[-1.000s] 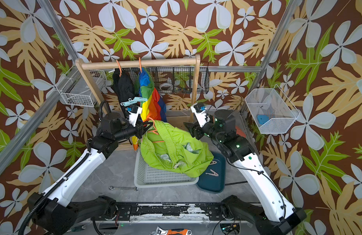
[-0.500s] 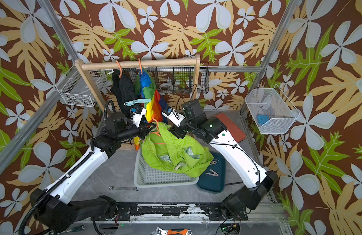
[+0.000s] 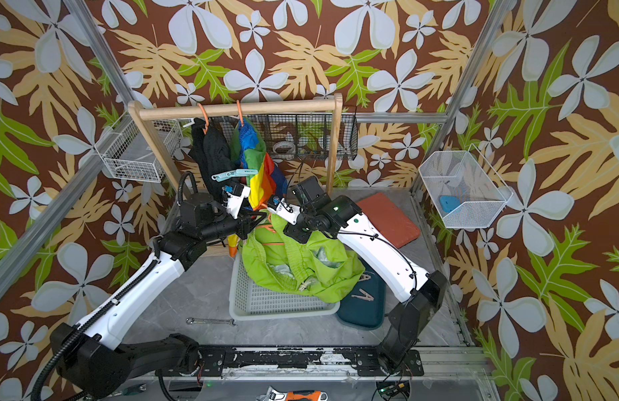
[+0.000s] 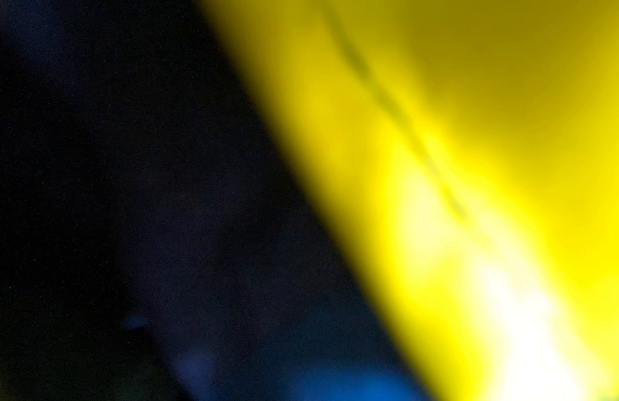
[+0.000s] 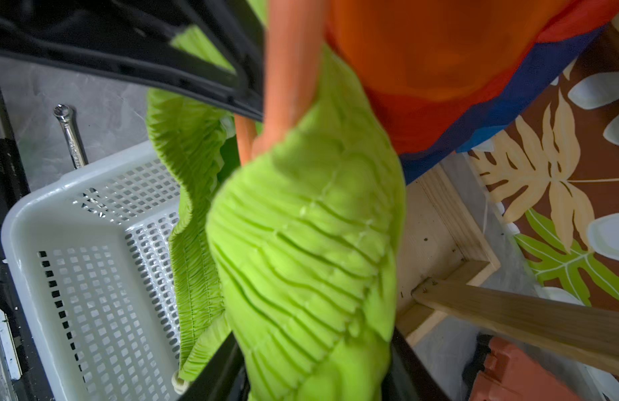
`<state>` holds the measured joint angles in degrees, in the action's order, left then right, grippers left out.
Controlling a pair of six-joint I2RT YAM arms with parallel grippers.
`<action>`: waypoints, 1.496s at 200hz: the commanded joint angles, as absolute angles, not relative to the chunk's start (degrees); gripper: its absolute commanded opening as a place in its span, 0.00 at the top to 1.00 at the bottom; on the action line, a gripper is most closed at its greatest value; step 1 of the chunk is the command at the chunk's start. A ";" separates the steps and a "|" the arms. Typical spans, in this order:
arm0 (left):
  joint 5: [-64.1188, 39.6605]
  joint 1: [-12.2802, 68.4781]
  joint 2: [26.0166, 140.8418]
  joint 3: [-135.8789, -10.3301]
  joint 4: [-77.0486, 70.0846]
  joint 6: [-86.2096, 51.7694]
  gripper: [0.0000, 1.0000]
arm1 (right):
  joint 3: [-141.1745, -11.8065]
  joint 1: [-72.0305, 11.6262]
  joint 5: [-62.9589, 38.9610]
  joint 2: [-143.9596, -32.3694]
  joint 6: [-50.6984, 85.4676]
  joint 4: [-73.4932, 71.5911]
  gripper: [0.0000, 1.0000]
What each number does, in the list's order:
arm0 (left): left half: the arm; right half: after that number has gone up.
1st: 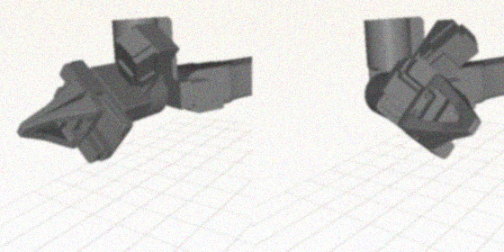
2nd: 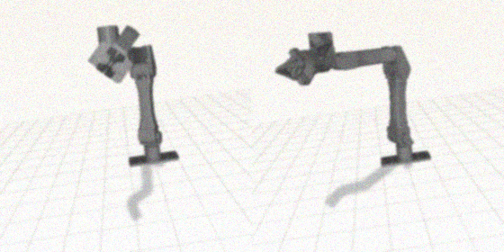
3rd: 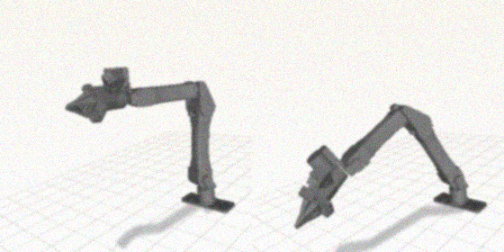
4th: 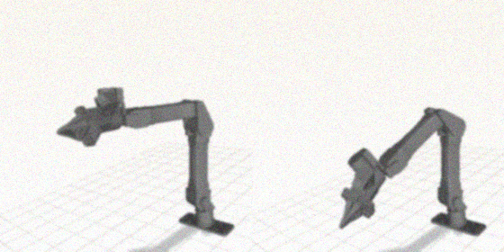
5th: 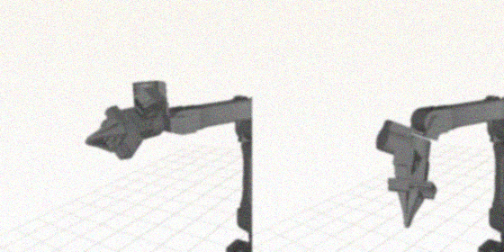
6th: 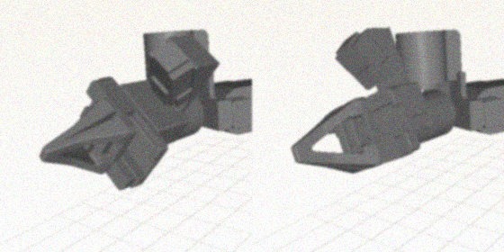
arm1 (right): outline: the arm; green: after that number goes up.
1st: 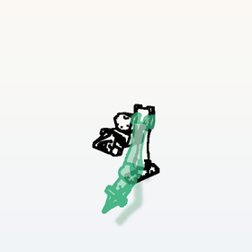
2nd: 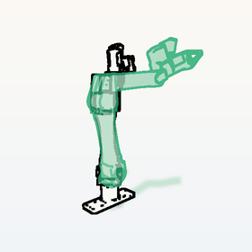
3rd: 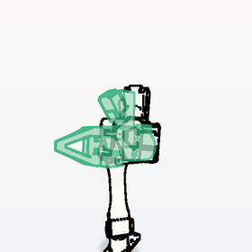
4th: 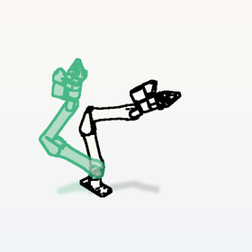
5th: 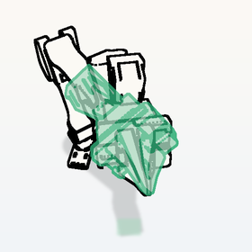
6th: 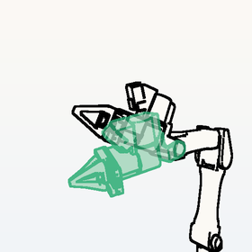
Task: Remove the clothespins securing shorts to the hanger
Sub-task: Remove the clothespin from the hanger.
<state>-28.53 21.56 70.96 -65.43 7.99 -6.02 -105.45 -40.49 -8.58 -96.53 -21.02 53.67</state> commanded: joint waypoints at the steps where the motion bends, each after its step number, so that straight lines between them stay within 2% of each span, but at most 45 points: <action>1: -28.16 21.53 70.44 -65.39 5.18 -5.80 1.00 | -105.56 -40.58 -6.68 -96.68 -21.09 54.65 0.73; 9: -27.93 21.61 70.46 -65.39 5.19 -5.73 1.00 | -105.60 -40.61 -6.67 -96.60 -21.16 54.63 0.88; 19: -27.56 21.58 70.52 -65.39 5.19 -5.88 1.00 | -105.56 -40.68 -6.59 -96.51 -21.15 54.58 1.00; 34: -26.66 21.53 70.68 -65.73 5.52 -5.98 0.99 | -104.60 -40.73 -6.20 -95.96 -21.18 54.05 1.00; 62: -25.89 20.33 70.24 -65.45 4.73 -6.79 0.54 | -101.75 -41.68 -4.78 -94.22 -21.35 53.06 1.00; 89: -26.02 17.22 68.69 -64.56 2.47 -8.55 0.31 | -96.91 -43.33 -3.50 -91.43 -20.37 51.79 1.00; 117: -25.63 14.92 67.42 -63.81 0.79 -9.49 0.25 | -89.88 -45.14 -2.48 -86.84 -18.61 48.32 1.00; 128: -24.87 14.60 67.46 -63.72 0.62 -9.58 0.17 | -87.40 -46.10 -1.15 -84.51 -18.18 46.33 1.00; 169: -22.77 14.36 67.12 -64.23 3.37 -7.57 0.01 | -82.89 -49.28 2.11 -75.14 -18.02 39.94 1.00; 204: -23.00 14.36 66.09 -66.01 8.35 -5.05 0.00 | -79.39 -49.58 2.60 -67.33 -18.68 35.63 1.00; 235: -27.49 13.84 63.78 -66.74 10.87 -4.13 0.00 | -74.77 -49.57 4.40 -61.99 -19.28 31.51 1.00; 275: -35.84 8.74 59.50 -62.10 7.34 -6.63 0.00 | -71.58 -49.49 3.73 -58.30 -19.95 27.95 1.00; 299: -38.65 8.53 58.45 -60.27 6.32 -6.64 0.00 | -71.55 -49.17 2.67 -57.59 -20.30 26.55 1.00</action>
